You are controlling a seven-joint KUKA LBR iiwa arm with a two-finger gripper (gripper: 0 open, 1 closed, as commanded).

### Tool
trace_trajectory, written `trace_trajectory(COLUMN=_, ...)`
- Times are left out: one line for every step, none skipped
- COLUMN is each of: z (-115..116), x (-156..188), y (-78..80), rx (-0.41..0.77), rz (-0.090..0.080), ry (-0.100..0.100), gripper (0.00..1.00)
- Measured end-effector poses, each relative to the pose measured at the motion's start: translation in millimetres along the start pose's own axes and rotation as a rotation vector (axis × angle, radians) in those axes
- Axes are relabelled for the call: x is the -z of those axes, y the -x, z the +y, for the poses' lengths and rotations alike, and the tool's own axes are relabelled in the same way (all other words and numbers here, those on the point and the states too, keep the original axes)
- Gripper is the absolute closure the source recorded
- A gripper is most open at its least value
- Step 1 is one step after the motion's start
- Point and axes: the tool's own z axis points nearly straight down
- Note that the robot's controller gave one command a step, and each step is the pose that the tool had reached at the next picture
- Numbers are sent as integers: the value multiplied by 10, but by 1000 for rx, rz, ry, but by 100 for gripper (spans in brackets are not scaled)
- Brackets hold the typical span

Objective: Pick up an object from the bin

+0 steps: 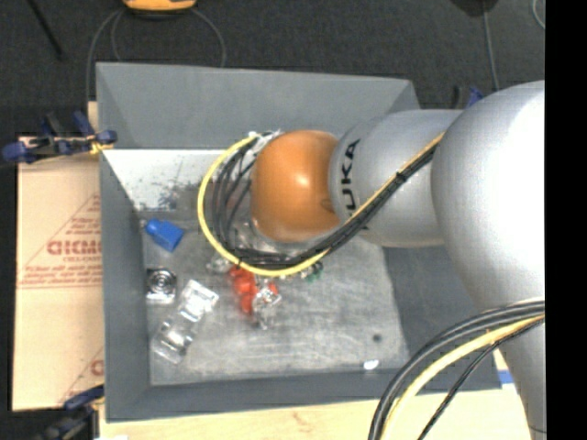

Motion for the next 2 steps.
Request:
trace_trajectory(z=-310, x=40, y=-353, rx=59, rz=2, ry=-4, gripper=0)
trace_trajectory(z=-306, x=58, y=-328, rx=58, rz=-4, ry=-6, gripper=100)
